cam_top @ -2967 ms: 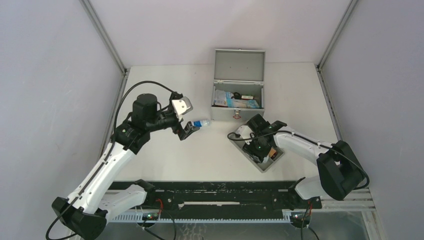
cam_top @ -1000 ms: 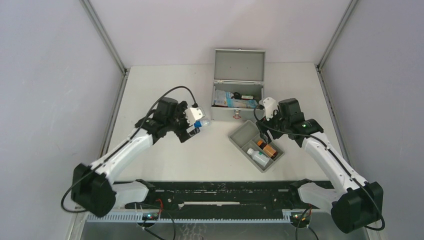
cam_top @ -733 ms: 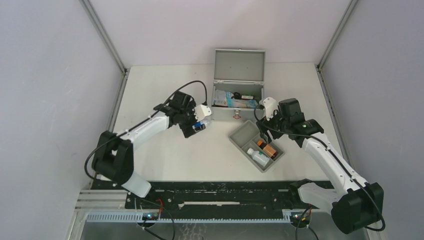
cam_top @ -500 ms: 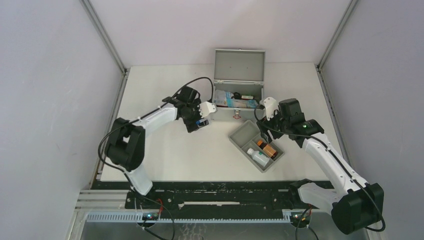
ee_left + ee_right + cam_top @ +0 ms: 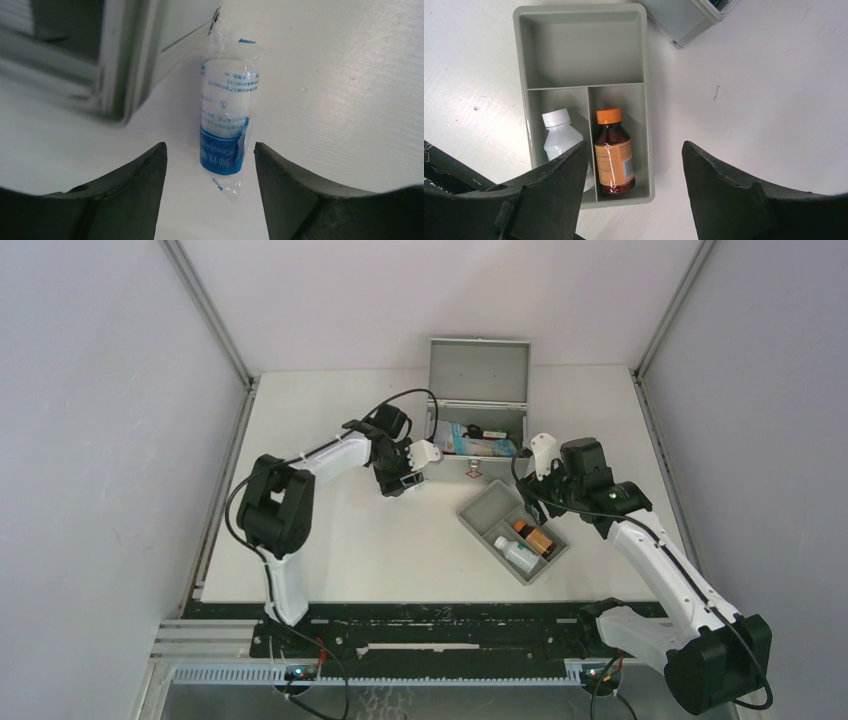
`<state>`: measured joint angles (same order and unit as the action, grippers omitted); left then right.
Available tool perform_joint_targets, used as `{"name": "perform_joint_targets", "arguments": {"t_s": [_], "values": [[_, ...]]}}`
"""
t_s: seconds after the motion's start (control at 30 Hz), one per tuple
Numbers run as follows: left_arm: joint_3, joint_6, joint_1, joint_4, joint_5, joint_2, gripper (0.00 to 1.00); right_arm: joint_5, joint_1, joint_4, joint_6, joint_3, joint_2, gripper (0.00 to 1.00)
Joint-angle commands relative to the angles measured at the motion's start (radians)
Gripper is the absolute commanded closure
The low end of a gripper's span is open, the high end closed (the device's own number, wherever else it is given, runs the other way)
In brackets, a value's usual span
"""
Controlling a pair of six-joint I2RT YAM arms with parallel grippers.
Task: Organize the medicine kit
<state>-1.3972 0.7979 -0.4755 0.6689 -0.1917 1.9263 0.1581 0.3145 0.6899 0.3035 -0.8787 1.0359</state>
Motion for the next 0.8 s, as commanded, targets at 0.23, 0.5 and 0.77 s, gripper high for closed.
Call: {"name": "perform_joint_targets", "arguments": {"t_s": [0.23,0.5,0.77], "values": [[-0.04,0.027,-0.003,0.043,-0.01,0.033,0.55,-0.009,-0.004,-0.041,0.005,-0.002,-0.028,0.32],[0.03,-0.027,-0.037,0.03,-0.045,-0.071,0.78,-0.015,-0.003,-0.042,0.004,-0.002,-0.031,0.32],[0.108,-0.23,-0.132,-0.017,-0.072,-0.263,0.81,-0.107,-0.017,-0.073,-0.037,-0.003,-0.036,0.32]]}}
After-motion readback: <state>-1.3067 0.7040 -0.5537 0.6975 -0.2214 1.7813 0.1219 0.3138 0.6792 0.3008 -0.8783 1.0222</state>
